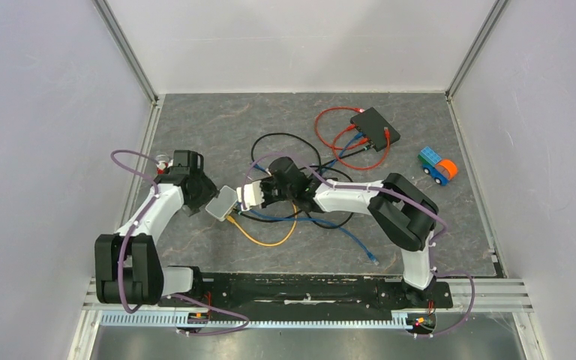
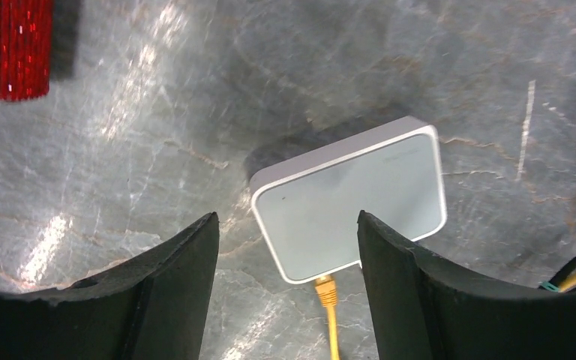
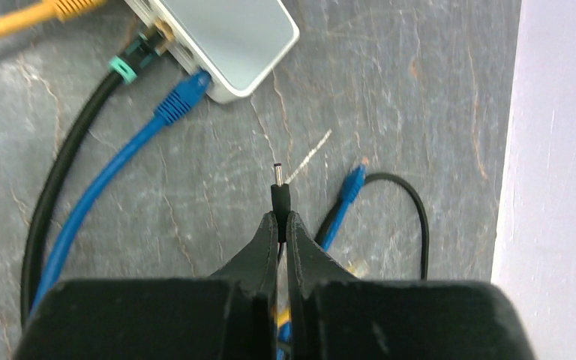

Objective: Insert the plug into the switch port
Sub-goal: Insert the power into the switch port.

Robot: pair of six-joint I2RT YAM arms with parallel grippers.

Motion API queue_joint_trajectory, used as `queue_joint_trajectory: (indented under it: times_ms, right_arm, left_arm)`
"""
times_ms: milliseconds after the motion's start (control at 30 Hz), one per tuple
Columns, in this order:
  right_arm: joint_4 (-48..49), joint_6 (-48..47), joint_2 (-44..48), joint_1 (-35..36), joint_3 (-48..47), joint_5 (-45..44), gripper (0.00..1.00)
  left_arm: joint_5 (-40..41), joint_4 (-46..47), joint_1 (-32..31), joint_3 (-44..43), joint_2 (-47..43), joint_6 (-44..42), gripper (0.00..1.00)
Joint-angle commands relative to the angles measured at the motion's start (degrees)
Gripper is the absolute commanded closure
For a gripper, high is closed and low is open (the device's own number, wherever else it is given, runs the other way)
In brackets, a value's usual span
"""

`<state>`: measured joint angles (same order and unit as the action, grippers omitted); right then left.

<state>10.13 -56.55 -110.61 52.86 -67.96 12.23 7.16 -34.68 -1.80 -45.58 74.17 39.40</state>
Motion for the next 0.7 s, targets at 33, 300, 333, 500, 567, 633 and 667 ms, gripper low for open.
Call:
queue_joint_trajectory:
  times_ms: [33,300,333,500,567,633,667]
  right_arm:
    - [1.29,-2.6,-2.8,2.57,-4.14,-0.88,1.0]
    - [4.11,-0.31,-1.31,2.57,-1.51,-2.13,1.0]
    - [4.63,-0.05,-0.56,2.45,-0.87,-2.27,1.0]
    - [7.48,1.42,2.27,1.87,2.22,-1.72,1.0]
    - [7.99,1.61,3.08,1.69,3.14,-1.55,1.0]
    - [8.15,1.7,3.74,1.59,3.66,-1.5,1.0]
    - [8.34,1.75,4.01,1.54,3.92,-1.5,1.0]
  left_arm:
    - [-0.51,1.82,0.4,4.47,-4.86,5.68,0.22]
    - [-5.21,5.24,0.31,12.73,-14.98,10.7,0.32]
    - [-5.79,4.94,0.23,12.95,-15.89,11.52,0.36]
    - [-5.94,1.87,-2.19,14.55,-20.55,16.45,0.48]
    - [-5.92,1.24,-2.88,15.67,-21.55,17.93,0.48]
    - [-5.84,1.8,-3.57,17.06,-21.44,19.57,0.48]
    - [-5.69,2.33,-4.17,17.39,-20.92,20.19,0.48]
